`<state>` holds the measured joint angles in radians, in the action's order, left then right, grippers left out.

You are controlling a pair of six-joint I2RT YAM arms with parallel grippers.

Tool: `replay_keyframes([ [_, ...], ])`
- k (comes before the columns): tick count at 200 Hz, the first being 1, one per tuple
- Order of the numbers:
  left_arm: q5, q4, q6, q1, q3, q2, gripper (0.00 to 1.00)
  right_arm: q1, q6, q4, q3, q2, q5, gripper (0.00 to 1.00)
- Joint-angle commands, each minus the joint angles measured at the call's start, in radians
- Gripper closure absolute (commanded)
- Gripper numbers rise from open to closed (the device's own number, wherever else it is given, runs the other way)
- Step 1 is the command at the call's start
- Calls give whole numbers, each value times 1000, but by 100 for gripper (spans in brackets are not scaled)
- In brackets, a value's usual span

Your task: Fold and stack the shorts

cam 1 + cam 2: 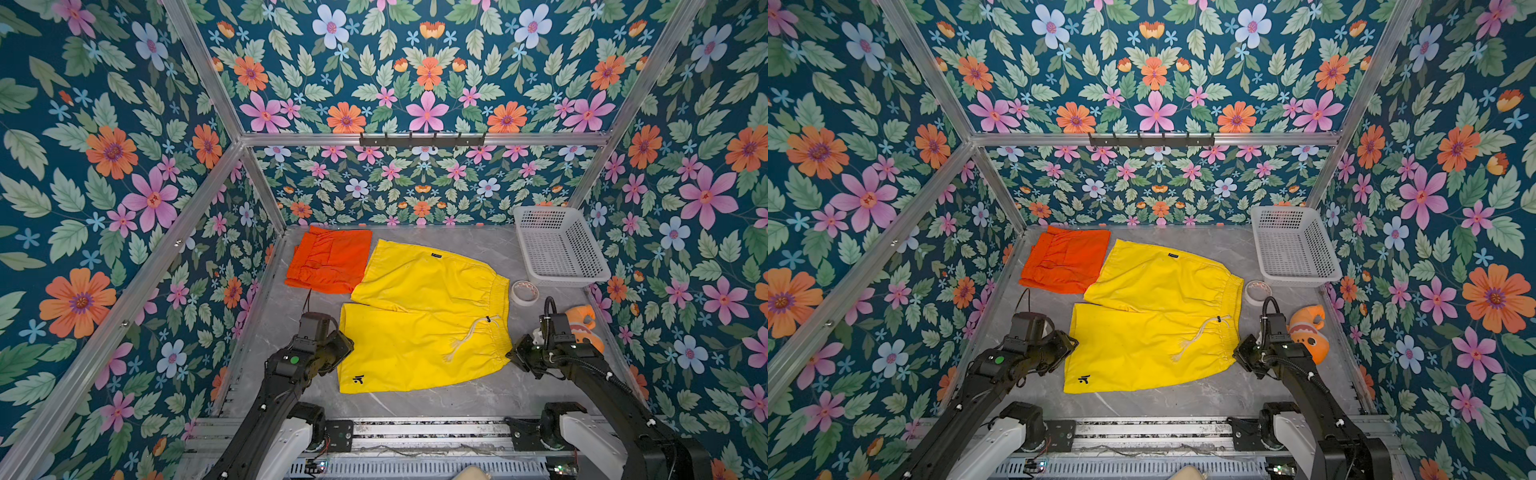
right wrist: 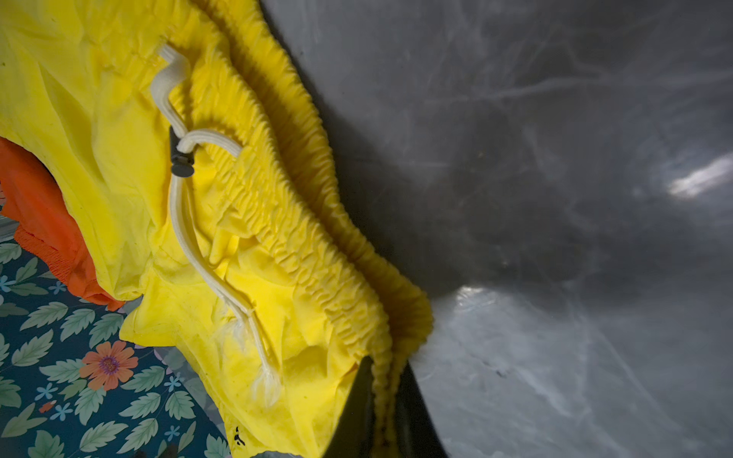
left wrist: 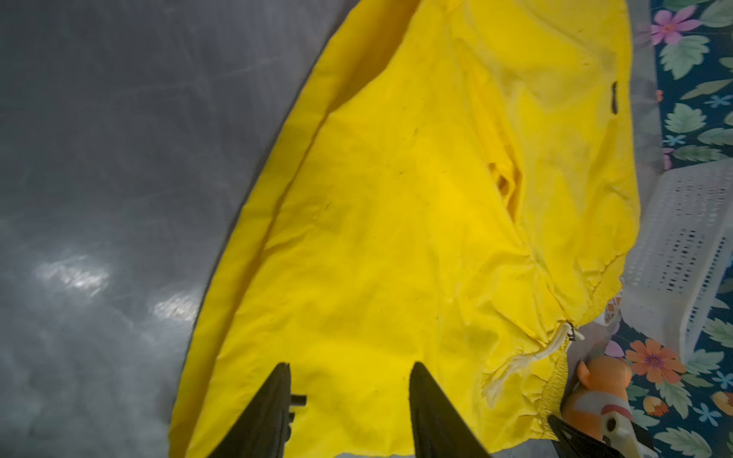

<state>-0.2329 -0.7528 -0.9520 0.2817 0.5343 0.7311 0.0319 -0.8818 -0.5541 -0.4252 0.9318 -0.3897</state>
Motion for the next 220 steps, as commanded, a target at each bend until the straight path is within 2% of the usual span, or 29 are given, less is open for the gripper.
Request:
replay_keyframes([
  [1, 14, -187, -74, -1, -11, -3, 49, 3, -2, -30, -10, -12, 24, 89],
  [48, -61, -201, -168, 0, -32, 41, 43, 3, -5, -31, -6, -19, 31, 88],
  [72, -64, -216, -203, 1, -40, 60, 43, 4, -10, -30, -6, -24, 32, 88],
  [84, -74, -215, -225, 1, -50, 65, 39, 5, -11, -28, -6, -24, 33, 87],
  [143, -154, -125, -295, 1, -128, 89, 40, 10, -14, -29, -9, -23, 37, 87],
  [160, -152, -116, -297, 1, -129, 98, 45, 10, -15, -29, -9, -24, 34, 87],
  [200, -107, -105, -274, 1, -123, 142, 70, 11, -16, -43, -9, -40, 38, 87],
  [220, -77, -112, -260, 1, -108, 160, 86, 11, -15, -66, -16, -52, 47, 87],
])
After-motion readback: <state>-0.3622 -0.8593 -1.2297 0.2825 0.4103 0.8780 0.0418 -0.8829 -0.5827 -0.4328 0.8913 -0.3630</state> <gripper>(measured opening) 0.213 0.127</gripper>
